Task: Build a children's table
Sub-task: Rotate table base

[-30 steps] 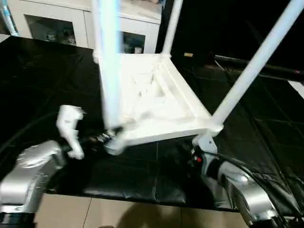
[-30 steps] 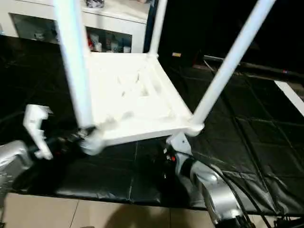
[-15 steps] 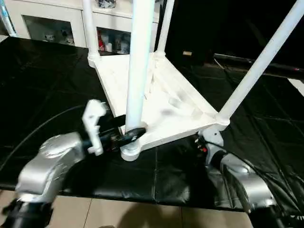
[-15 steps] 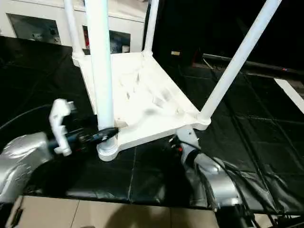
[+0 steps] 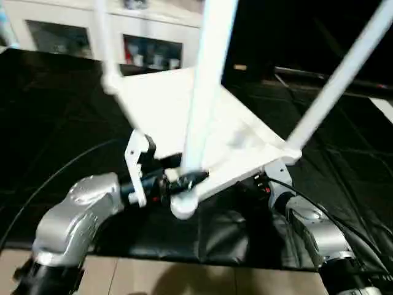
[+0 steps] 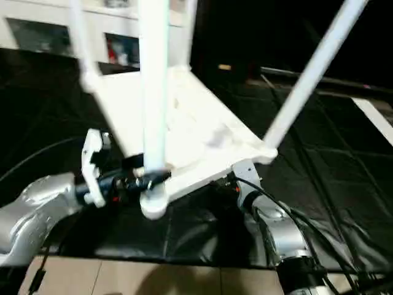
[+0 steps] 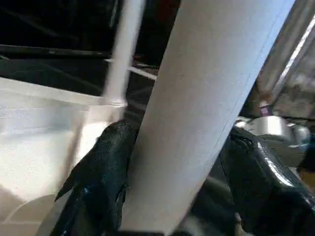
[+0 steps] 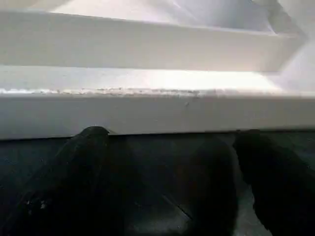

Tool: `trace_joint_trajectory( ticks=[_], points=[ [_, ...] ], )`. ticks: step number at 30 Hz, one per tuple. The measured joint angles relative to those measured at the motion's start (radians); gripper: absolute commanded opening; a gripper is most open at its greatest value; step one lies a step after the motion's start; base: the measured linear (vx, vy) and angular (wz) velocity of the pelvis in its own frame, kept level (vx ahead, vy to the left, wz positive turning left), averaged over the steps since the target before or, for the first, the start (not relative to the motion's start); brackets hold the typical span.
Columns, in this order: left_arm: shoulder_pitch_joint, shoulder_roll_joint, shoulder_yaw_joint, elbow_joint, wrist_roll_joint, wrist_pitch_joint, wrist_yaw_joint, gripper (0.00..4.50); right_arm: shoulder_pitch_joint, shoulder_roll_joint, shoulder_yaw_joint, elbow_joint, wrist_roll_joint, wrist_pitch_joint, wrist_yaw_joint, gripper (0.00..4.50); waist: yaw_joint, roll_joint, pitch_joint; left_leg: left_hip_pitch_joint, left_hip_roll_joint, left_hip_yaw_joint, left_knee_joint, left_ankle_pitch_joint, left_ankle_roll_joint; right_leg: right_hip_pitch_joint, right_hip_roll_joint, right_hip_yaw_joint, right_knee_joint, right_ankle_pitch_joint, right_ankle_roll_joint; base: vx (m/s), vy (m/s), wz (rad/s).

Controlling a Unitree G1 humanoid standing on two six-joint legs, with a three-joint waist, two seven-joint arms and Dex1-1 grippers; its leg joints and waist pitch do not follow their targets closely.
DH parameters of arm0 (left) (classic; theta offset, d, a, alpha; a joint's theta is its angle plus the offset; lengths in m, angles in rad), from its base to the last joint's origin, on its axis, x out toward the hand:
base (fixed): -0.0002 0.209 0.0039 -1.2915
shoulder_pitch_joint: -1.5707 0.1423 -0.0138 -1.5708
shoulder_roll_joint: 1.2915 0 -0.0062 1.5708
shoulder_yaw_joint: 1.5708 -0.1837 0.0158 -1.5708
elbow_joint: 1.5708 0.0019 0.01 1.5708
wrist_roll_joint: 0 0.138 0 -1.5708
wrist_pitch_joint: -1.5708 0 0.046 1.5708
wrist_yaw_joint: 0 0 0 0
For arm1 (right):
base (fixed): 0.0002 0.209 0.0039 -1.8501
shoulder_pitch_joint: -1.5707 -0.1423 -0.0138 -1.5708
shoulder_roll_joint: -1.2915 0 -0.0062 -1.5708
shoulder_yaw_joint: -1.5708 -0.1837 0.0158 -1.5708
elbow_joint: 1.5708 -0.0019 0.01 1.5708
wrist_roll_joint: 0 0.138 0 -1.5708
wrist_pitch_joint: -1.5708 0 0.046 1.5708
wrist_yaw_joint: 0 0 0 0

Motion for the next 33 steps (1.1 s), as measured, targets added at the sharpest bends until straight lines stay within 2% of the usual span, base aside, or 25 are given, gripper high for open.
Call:
trace_joint_trajectory(
  ticks=[7, 11, 17, 25, 33],
  points=[
    [-0.01, -0.082, -0.041, -0.04, -0.019, 0.013, 0.046, 3.11, -0.041, 0.037, 0.005, 0.055, -0.021, -0.023, 0.001, 4.5, -0.006, -0.002, 0.0, -0.002, 0.003, 0.002, 0.0, 0.004, -0.006, -0.01, 0.003, 0.002, 0.009, -0.003, 0.0, 0.0, 0.0, 0.0],
    [-0.02, -0.108, -0.057, -0.041, -0.013, 0.005, 0.066, 3.11, -0.055, 0.056, 0.022, 0.075, -0.027, -0.042, 0.001, 4.5, -0.005, -0.002, 0.0, -0.002, 0.004, 0.002, 0.0, 0.005, -0.007, -0.011, 0.004, 0.002, 0.011, -0.004, -0.001, 0.0, 0.0, 0.0],
    [-0.04, -0.136, -0.059, -0.034, 0.003, 0.004, 0.098, 3.11, -0.125, 0.082, 0.018, 0.178, -0.043, -0.08, 0.002, 4.5, -0.006, -0.001, 0.001, -0.002, 0.004, 0.002, 0.0, 0.005, -0.007, -0.011, 0.004, 0.002, 0.01, -0.003, -0.002, 0.0, 0.0, 0.0],
    [-0.078, -0.202, -0.069, 0.016, 0.054, -0.05, 0.145, 3.11, -0.228, 0.15, -0.001, 0.34, -0.046, -0.135, -0.036, 4.5, -0.024, -0.001, 0.001, -0.002, 0.004, 0.002, 0.0, 0.005, -0.007, -0.012, 0.004, 0.002, 0.011, -0.001, -0.006, 0.0, 0.0, 0.0],
    [-0.105, -0.238, -0.08, 0.056, 0.1, -0.105, 0.165, 3.11, -0.271, 0.18, -0.01, 0.42, -0.046, -0.197, -0.041, 4.5, -0.025, 0.001, 0.002, -0.005, 0.004, 0.002, 0.0, 0.004, -0.007, -0.014, 0.004, 0.002, 0.01, -0.001, -0.009, 0.0, 0.0, 0.0]
  ],
)
